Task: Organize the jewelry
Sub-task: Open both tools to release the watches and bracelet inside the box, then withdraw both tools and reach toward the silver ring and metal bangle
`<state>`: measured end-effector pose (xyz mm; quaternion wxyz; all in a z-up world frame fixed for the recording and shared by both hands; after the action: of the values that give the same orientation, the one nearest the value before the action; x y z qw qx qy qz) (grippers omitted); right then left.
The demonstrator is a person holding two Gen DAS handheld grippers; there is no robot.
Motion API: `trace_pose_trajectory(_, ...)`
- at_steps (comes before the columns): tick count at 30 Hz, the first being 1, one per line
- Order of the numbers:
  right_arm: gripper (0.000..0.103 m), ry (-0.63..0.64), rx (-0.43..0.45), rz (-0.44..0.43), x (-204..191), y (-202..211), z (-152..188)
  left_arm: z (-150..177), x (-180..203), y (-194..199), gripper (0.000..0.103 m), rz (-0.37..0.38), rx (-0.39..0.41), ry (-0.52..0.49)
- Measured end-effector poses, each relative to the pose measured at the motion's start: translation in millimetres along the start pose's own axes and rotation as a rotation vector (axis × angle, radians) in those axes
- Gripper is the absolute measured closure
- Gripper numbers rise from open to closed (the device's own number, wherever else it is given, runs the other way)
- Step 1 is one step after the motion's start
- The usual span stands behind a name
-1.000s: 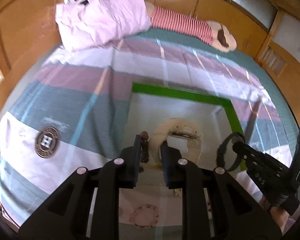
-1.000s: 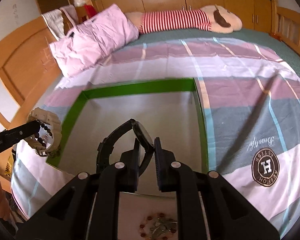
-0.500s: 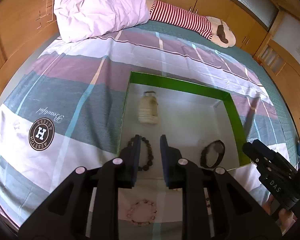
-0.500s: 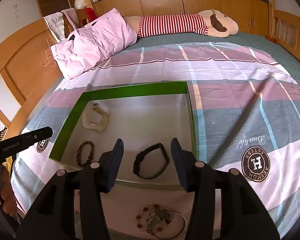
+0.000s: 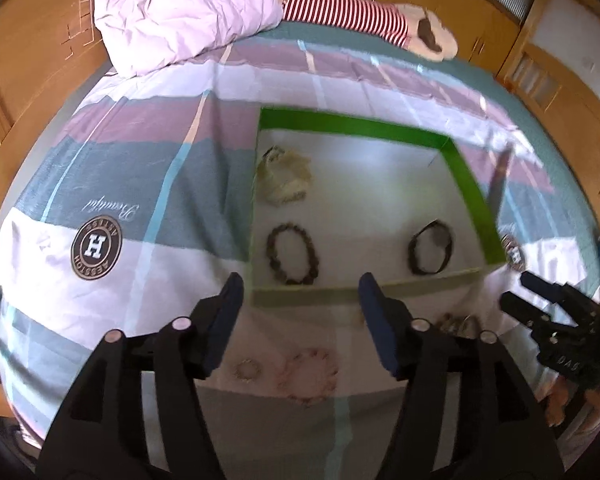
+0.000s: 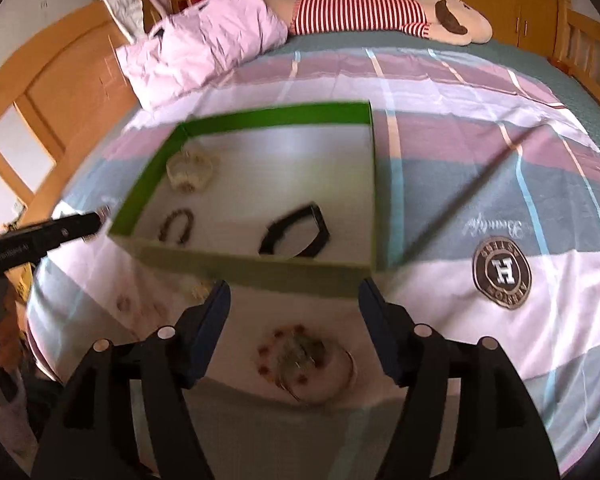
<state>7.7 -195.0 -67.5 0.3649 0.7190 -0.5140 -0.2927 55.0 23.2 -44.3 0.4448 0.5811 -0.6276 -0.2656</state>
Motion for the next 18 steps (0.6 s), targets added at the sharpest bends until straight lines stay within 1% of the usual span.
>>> trace_pose_trajectory(5,0.036,0.04,-0.107,0.033,2,-23,25,21,-13,-27,0.037,-0.098,-0.088,-0.028)
trace_pose_trajectory(7,0.036,0.054,-0.146,0.048,2,-31,32,28,-14,-34,0.037,-0.121,-0.116,-0.035)
trace_pose_trajectory(11,0.036,0.05,-0.168,0.087,10,-33,39,42,-17,-47,0.036,-0.165,-0.172,-0.054)
trace_pose_trajectory(13,0.036,0.015,-0.17,0.096,20,-31,41,45,-19,-51,0.036,-0.171,-0.188,-0.057)
trace_pose_trajectory(18,0.036,-0.092,-0.187,0.101,44,-31,44,53,-15,-54,0.035,-0.159,-0.21,-0.079)
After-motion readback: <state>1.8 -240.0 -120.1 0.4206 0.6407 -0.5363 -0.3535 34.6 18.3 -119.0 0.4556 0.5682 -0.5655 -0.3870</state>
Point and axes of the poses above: each gripper's, at about its wrist camera, not at the fingertips, and y roughly against the way its jaws point, x to its right, z to its underside, the point moved 7 cm from there along -y, roughly the way its jaws point, and after that the axes turned 14 degrees about y, right-handed, at the moved point
